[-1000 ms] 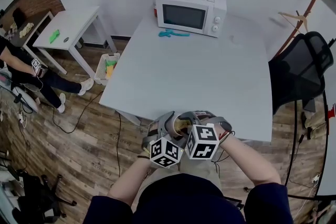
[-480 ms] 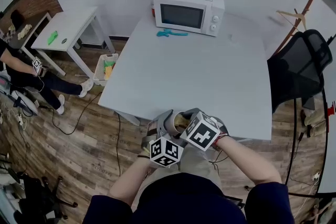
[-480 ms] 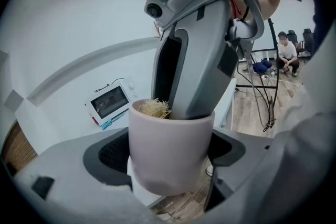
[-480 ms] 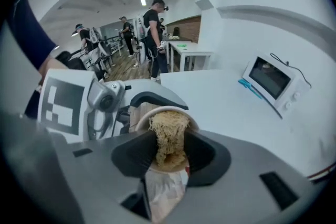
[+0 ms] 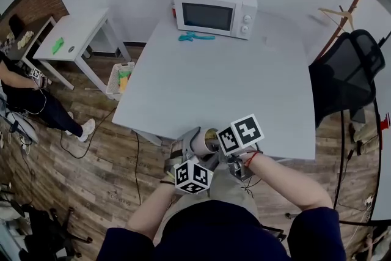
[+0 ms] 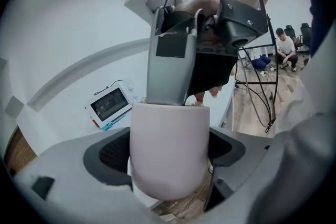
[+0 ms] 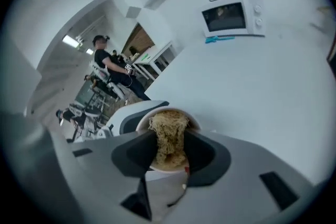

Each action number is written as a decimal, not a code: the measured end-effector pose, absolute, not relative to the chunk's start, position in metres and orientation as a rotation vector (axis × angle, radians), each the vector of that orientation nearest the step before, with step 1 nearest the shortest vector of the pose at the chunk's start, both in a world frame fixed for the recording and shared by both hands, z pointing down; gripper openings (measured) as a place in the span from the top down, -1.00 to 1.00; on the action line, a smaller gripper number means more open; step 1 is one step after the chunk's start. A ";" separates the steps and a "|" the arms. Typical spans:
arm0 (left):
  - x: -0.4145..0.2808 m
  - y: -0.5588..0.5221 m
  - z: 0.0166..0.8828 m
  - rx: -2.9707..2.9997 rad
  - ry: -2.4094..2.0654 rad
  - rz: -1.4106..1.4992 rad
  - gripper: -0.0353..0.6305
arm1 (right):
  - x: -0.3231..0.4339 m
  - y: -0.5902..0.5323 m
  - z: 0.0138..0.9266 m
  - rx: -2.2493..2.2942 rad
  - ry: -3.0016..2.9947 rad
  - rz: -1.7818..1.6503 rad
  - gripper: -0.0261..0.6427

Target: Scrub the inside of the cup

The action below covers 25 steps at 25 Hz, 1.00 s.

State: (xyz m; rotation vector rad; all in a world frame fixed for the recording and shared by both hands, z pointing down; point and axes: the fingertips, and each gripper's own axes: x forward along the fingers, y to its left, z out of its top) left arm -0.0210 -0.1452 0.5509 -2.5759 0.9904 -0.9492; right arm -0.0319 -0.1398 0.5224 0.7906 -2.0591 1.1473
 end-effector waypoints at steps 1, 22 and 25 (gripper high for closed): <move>-0.021 -0.145 0.552 -2.571 0.989 -0.951 -0.41 | -0.031 -0.140 0.524 0.809 -2.044 1.215 0.45; -0.022 -0.160 0.552 -2.577 1.022 -0.902 -0.41 | -0.015 -0.151 0.511 0.905 -2.030 1.376 0.45; -0.021 -0.166 0.556 -2.590 1.028 -0.898 -0.41 | -0.005 -0.155 0.503 0.921 -2.048 1.376 0.45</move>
